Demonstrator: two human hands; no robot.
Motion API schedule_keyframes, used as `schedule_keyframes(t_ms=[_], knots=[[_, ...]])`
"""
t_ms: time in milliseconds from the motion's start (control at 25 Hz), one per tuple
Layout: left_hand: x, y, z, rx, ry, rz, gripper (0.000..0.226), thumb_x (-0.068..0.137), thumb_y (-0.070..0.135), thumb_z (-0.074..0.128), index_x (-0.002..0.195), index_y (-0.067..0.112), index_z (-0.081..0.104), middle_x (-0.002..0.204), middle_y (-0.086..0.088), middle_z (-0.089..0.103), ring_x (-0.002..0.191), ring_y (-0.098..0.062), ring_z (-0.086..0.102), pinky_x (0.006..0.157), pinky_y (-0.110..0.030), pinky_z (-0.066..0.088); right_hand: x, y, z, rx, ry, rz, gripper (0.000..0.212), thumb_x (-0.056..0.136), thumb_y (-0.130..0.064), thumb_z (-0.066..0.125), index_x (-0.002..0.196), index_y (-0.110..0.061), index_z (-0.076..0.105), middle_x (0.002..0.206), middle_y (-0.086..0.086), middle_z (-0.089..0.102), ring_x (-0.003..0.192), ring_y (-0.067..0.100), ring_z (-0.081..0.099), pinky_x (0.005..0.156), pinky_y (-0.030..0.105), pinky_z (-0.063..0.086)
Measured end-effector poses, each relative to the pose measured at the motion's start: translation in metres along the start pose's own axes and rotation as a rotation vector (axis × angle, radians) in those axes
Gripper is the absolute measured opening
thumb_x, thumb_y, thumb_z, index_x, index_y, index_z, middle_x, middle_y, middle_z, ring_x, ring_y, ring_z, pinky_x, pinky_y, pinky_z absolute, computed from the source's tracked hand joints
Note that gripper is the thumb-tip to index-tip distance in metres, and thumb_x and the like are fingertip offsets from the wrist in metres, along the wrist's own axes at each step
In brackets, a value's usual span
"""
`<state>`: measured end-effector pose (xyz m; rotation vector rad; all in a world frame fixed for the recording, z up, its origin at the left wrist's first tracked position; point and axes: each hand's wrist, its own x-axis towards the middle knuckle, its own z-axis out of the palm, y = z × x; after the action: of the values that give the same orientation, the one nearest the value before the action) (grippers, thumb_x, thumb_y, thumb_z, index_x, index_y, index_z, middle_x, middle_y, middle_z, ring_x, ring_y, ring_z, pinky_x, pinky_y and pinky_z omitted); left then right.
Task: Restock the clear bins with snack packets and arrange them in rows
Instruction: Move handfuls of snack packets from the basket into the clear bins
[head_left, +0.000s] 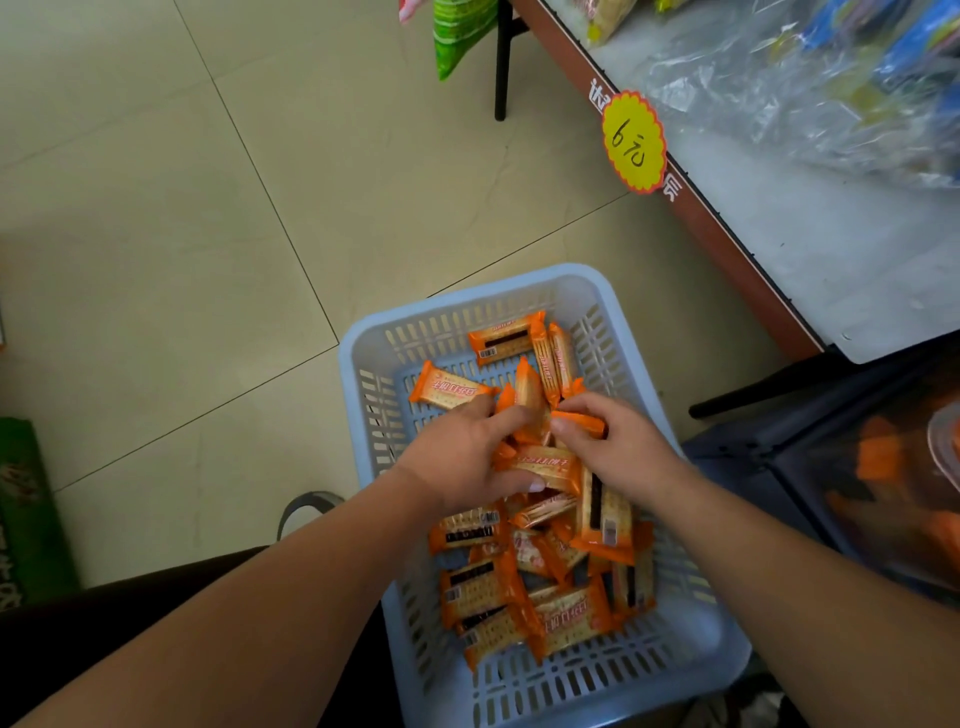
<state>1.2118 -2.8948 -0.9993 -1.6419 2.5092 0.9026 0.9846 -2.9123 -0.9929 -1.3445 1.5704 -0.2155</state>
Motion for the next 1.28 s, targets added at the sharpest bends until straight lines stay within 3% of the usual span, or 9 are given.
schedule_keyframes(t_ms=[80, 200, 360, 520, 640, 800, 920, 1080, 1280], knots=[[0.0, -0.001, 0.001, -0.01, -0.001, 0.01, 0.076, 0.087, 0.077, 0.06, 0.151, 0.042, 0.037, 0.128, -0.006, 0.056, 0.108, -0.029, 0.063, 0.086, -0.042, 0.057, 0.002, -0.01, -0.003, 0.078, -0.122, 0.123, 0.041, 0.075, -0.071, 0.065, 0.113, -0.059, 0.065, 0.132, -0.012, 0.056, 0.12, 0.015, 0.058, 0.104, 0.046, 0.053], [0.006, -0.001, -0.005, -0.071, 0.019, -0.039, 0.064, 0.093, 0.071, 0.056, 0.147, 0.039, 0.045, 0.121, -0.003, 0.058, 0.101, -0.026, 0.064, 0.082, -0.037, 0.055, 0.003, -0.022, -0.012, 0.046, -0.308, 0.206, 0.052, 0.08, -0.04, 0.078, 0.127, -0.056, 0.059, 0.137, -0.011, 0.044, 0.124, 0.019, 0.053, 0.102, 0.044, 0.052], [0.008, 0.008, -0.007, -0.13, 0.089, -0.262, 0.051, 0.101, 0.057, 0.054, 0.146, 0.033, 0.051, 0.126, 0.0, 0.057, 0.111, -0.025, 0.062, 0.089, -0.035, 0.052, -0.001, -0.013, -0.006, 0.032, -0.216, 0.14, 0.042, 0.089, -0.032, 0.077, 0.124, -0.047, 0.06, 0.133, -0.008, 0.06, 0.114, 0.016, 0.064, 0.098, 0.044, 0.057], [0.002, 0.009, -0.002, -0.331, -0.102, -0.303, 0.105, 0.078, 0.074, 0.074, 0.162, 0.041, 0.019, 0.149, 0.008, 0.037, 0.126, -0.016, 0.051, 0.103, -0.038, 0.05, -0.004, -0.004, 0.005, 0.015, -0.013, 0.082, 0.029, 0.086, -0.038, 0.081, 0.103, -0.047, 0.06, 0.109, -0.012, 0.068, 0.1, 0.014, 0.067, 0.088, 0.044, 0.058], [0.007, 0.006, 0.003, -0.281, -0.1, -0.297, 0.121, 0.073, 0.053, 0.088, 0.162, 0.049, 0.006, 0.148, 0.007, 0.036, 0.125, -0.021, 0.055, 0.098, -0.042, 0.056, 0.0, -0.009, 0.004, -0.04, -0.044, 0.072, 0.036, 0.081, -0.041, 0.085, 0.104, -0.051, 0.059, 0.113, -0.012, 0.065, 0.101, 0.015, 0.066, 0.089, 0.046, 0.058], [0.02, 0.005, 0.002, -0.233, -0.201, -0.213, 0.111, 0.074, 0.047, 0.09, 0.161, 0.05, 0.02, 0.161, 0.002, 0.024, 0.139, -0.026, 0.047, 0.108, -0.038, 0.048, 0.003, -0.017, -0.001, -0.32, -0.144, 0.035, 0.075, 0.071, -0.047, 0.091, 0.137, -0.05, 0.055, 0.13, -0.013, 0.048, 0.119, 0.014, 0.055, 0.101, 0.042, 0.053], [0.022, 0.005, -0.004, -0.259, -0.183, -0.209, 0.098, 0.072, 0.049, 0.092, 0.156, 0.038, 0.042, 0.157, 0.003, 0.038, 0.14, -0.023, 0.047, 0.109, -0.033, 0.043, 0.001, -0.016, -0.002, -0.301, -0.092, 0.028, 0.061, 0.07, -0.046, 0.092, 0.121, -0.048, 0.06, 0.121, -0.016, 0.054, 0.112, 0.014, 0.06, 0.094, 0.042, 0.055], [-0.001, -0.014, -0.009, -0.564, -0.029, -0.463, 0.08, 0.066, 0.048, 0.097, 0.134, 0.036, 0.057, 0.127, 0.007, 0.061, 0.114, -0.016, 0.064, 0.097, -0.04, 0.058, -0.008, -0.022, -0.01, -0.292, -0.033, -0.025, 0.047, 0.07, -0.045, 0.089, 0.098, -0.045, 0.051, 0.105, -0.016, 0.059, 0.096, 0.013, 0.063, 0.081, 0.042, 0.057], [-0.03, -0.005, -0.016, -0.341, 0.01, -0.521, 0.038, 0.084, 0.03, 0.084, 0.116, 0.032, 0.064, 0.113, 0.003, 0.069, 0.094, -0.014, 0.062, 0.074, -0.027, 0.048, -0.034, -0.04, -0.023, -0.302, 0.065, -0.109, 0.053, 0.079, -0.039, 0.085, 0.114, -0.049, 0.047, 0.116, -0.015, 0.062, 0.101, 0.017, 0.062, 0.086, 0.042, 0.056]])
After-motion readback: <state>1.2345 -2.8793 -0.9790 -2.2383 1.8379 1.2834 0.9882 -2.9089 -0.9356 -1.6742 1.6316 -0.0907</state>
